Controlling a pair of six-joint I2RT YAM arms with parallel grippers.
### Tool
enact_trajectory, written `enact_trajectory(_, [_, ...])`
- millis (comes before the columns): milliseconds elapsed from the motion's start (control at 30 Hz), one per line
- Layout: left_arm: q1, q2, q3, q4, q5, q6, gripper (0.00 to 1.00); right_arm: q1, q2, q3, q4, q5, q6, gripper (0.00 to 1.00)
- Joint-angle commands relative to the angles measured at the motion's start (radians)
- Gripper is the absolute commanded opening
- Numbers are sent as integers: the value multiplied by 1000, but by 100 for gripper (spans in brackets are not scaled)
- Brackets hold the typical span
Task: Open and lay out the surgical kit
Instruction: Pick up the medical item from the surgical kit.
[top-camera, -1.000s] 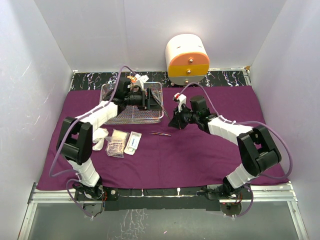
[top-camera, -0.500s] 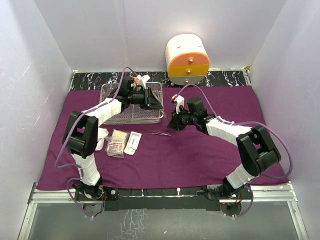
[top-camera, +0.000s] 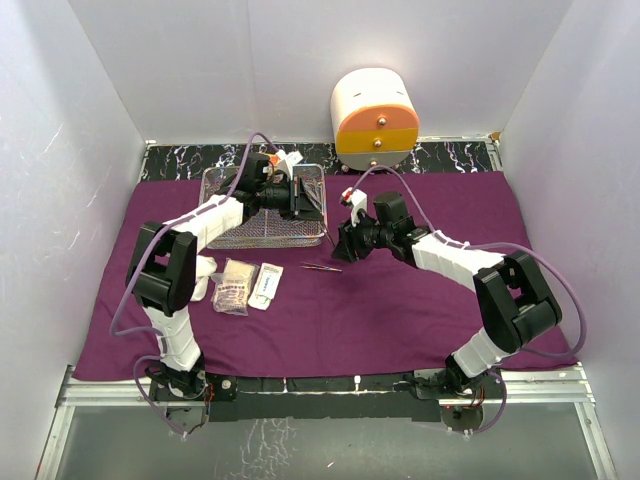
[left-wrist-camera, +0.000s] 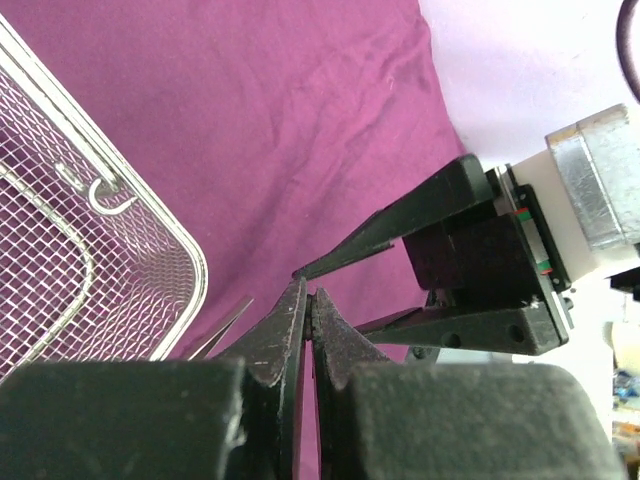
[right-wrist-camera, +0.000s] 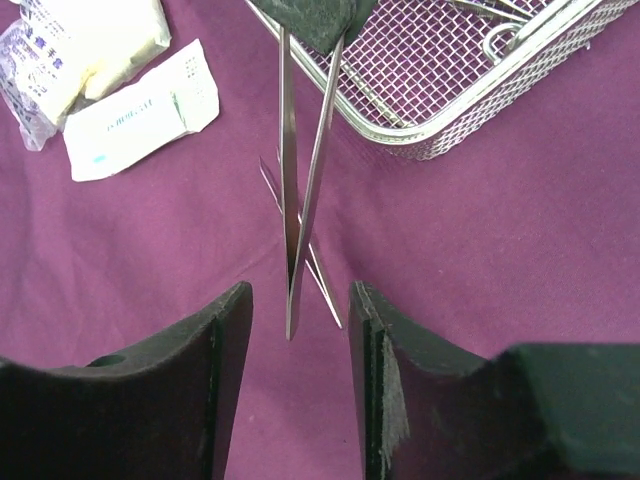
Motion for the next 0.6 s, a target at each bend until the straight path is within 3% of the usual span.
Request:
enact_trajectory(0, [-4, -60, 53, -125, 58, 198, 0, -14, -36, 50, -15, -47, -83, 44])
enact_trajectory(133, [6, -90, 60, -329, 84, 438, 0, -52, -41, 51, -34, -85, -131, 50])
enact_trajectory(333, [52, -143, 67, -622, 145, 763, 0, -63, 23, 97, -112, -146, -228, 50])
enact_trajectory(567, [96, -167, 47, -804, 219, 940, 0, -33, 119, 169, -202, -161, -285, 47])
